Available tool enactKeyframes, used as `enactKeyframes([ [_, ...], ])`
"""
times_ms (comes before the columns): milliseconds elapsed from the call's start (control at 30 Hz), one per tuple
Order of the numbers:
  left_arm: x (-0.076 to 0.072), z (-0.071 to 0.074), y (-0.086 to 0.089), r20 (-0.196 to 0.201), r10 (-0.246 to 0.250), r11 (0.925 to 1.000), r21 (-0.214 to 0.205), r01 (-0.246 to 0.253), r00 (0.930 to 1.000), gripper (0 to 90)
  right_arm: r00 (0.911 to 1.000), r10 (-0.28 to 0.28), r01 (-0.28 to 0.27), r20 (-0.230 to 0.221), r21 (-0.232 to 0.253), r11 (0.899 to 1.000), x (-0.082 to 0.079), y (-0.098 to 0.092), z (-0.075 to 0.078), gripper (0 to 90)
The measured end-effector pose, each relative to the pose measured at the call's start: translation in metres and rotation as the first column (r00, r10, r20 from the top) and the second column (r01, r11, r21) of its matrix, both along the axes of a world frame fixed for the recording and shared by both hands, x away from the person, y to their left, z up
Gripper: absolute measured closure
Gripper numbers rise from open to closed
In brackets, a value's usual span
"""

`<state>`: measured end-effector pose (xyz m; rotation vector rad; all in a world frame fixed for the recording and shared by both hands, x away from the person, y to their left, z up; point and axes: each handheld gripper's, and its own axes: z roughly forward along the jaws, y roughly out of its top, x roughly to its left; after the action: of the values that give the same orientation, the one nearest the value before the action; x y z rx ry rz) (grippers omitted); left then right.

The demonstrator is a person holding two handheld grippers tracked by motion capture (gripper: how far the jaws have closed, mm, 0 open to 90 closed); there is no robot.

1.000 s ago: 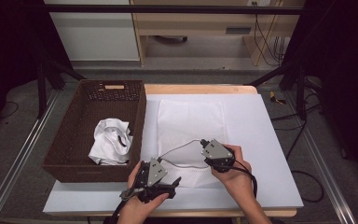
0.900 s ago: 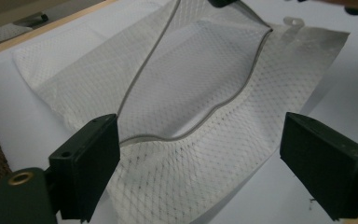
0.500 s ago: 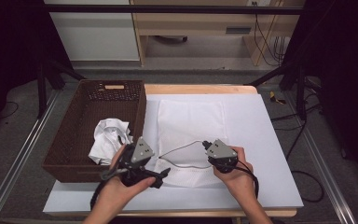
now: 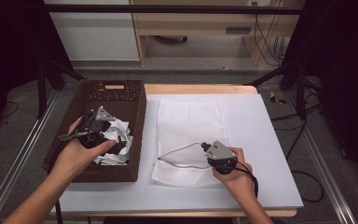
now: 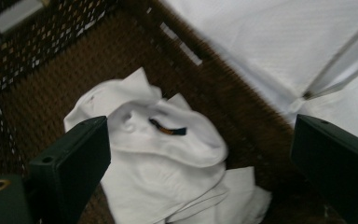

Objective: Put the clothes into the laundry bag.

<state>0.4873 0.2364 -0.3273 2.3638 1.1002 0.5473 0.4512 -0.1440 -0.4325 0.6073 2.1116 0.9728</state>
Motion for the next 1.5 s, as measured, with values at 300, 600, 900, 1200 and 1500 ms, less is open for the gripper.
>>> enactKeyframes([
  [300,0.054,-0.047,0.031,-0.140,0.145,0.9895,0.016,-0.144,0.9795,6.6,1.0000,0.007,-0.007,-0.004,-0.005,1.000,0.000,0.000,-0.001,88.7],
  [600,0.077,-0.069,0.042,-0.198,0.209,0.9774,0.011,-0.211,0.9576,6.2,0.9998,0.017,-0.017,-0.012,-0.008,1.000,0.001,-0.002,-0.002,88.6],
  [900,0.080,-0.083,0.057,-0.240,0.268,0.9608,-0.004,-0.277,0.9330,5.7,0.9995,0.025,-0.025,-0.020,-0.012,1.000,0.001,0.000,-0.003,88.3],
  [1200,0.081,-0.105,0.038,-0.334,0.174,0.9832,0.007,-0.182,0.9263,2.4,0.9995,0.024,-0.025,-0.020,-0.009,1.000,0.002,-0.001,-0.003,88.1],
  [1500,0.081,-0.109,0.033,-0.323,0.130,0.9910,0.013,-0.134,0.9374,0.4,0.9994,0.027,-0.027,-0.023,-0.011,1.000,0.002,0.001,-0.003,88.1],
])
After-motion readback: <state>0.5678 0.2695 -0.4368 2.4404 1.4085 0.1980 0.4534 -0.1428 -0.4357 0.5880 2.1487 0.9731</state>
